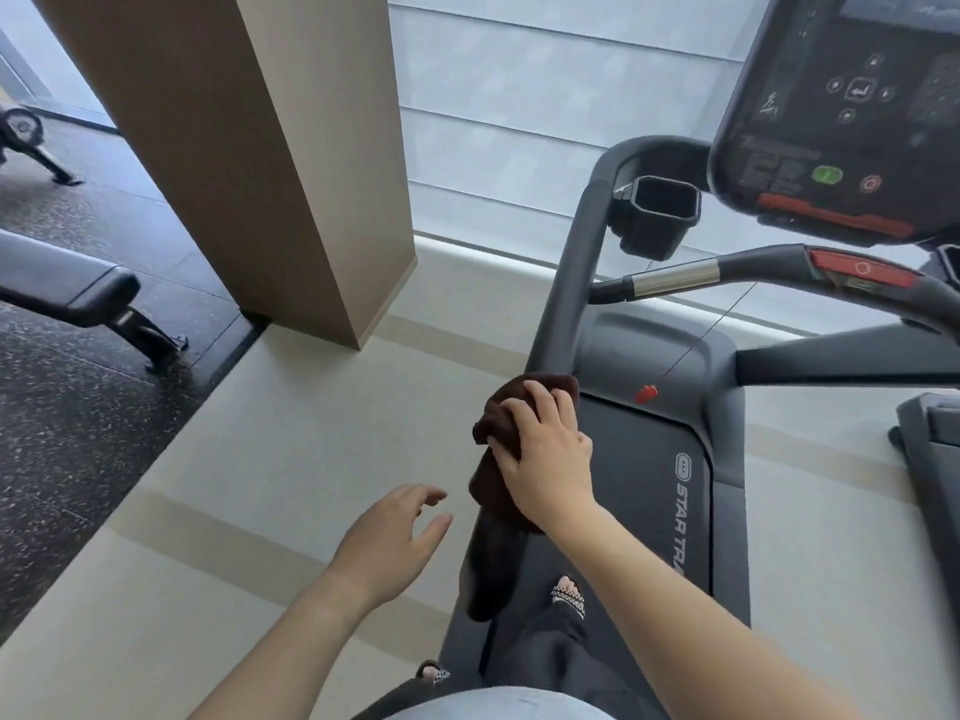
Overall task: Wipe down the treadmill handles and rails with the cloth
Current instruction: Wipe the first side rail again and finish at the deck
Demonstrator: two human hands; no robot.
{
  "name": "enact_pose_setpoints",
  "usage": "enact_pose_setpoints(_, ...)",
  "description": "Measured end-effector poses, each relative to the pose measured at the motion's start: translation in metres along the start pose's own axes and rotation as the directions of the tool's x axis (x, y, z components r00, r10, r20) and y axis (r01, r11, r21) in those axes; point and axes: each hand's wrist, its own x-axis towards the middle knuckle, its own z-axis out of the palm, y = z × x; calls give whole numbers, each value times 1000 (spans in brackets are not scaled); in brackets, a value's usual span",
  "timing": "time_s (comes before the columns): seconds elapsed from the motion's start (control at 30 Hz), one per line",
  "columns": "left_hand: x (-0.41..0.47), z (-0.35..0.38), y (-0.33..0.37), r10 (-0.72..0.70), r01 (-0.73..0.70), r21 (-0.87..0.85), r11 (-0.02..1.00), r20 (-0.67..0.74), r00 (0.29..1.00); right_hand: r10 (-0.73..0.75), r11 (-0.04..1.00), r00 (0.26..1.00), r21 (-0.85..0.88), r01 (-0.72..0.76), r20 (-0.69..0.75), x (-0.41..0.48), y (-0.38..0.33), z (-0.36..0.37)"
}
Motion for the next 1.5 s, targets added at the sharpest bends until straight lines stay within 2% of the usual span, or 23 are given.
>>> enact_pose_setpoints(0.23,9,6,10,38,-37,-23,999,20,999,0,995,1000,100,1,-9,-40,4,7)
enact_pose_setpoints(0.57,39,7,45,27,-29,-63,998,-23,999,16,998,1000,55,-16,-1,56,30,-8)
enact_pose_setpoints(0.8,69,14,81,15,-20,-66,998,-72,997,1,994,999,106,-5,40,107,57,-24)
enact_pose_setpoints(0.97,104,27,118,54,-53,10,999,-137,989,-19,977,1000,211,17,7,123,104,-52)
enact_pose_setpoints(1.13,148,41,162,135,-124,70,990,-175,975,29,974,999,224,-25,-17,128,172,-89)
enact_pose_setpoints(1.33,203,77,221,232,-226,70,972,-93,968,99,981,995,168,-97,-1,110,249,-117)
enact_pose_setpoints(1.5,225,106,263,296,-296,75,952,20,955,223,957,975,188,-220,4,83,293,-132)
